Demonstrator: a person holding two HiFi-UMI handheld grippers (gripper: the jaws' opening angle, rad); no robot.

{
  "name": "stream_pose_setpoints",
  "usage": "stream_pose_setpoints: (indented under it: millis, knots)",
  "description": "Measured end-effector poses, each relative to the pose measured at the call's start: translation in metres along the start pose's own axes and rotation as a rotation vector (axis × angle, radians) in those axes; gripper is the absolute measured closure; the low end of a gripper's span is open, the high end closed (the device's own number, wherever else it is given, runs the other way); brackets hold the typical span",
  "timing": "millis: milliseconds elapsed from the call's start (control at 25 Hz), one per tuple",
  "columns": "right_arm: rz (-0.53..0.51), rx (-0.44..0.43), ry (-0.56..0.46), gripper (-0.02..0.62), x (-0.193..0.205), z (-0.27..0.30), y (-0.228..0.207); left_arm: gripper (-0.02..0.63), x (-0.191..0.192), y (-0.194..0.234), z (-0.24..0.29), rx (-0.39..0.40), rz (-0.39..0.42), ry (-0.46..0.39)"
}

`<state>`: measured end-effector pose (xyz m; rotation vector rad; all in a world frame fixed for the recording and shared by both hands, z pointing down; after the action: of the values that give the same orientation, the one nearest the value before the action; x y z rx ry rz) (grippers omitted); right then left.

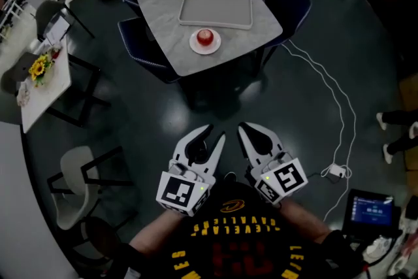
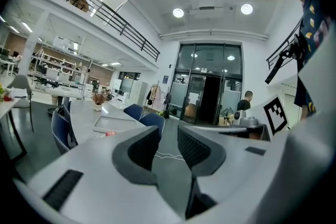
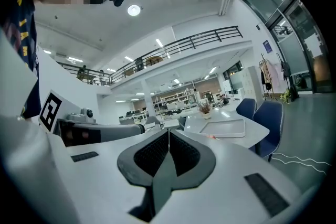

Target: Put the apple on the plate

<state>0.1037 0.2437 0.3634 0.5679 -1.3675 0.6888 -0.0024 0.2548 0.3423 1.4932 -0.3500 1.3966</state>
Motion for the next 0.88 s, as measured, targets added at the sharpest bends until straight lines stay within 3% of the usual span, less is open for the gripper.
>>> stream_pose_setpoints:
  millis: [320, 400, 880]
  knots:
    - [-0.015, 0.039, 0.019, 0.588, -0.009, 0.077, -0.021, 0.491, -0.027, 0.062, 0.038, 0.092, -0.016, 0.016]
    - [-0.016, 0.051, 0.023, 0.588, -0.013, 0.092, -0.025, 0.604, -0.037, 0.074, 0.044, 0.11, -0.008, 0.013]
    - [0.014, 0.119, 0.055, 0.588, -0.016, 0.165, -0.032, 0.604, -0.072, 0.147, 0.061, 0.168, -0.038, 0.024]
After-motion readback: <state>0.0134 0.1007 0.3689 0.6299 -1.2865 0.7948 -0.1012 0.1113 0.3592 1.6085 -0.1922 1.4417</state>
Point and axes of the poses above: the fingertips, and each gripper's own axes: z forward along the fingers, y to its left, x out of its underside, the point moved 4 cm from there along -z, backward along the fingers, and after that the axes turned 14 degrees about -z, right-handed, at the moved point
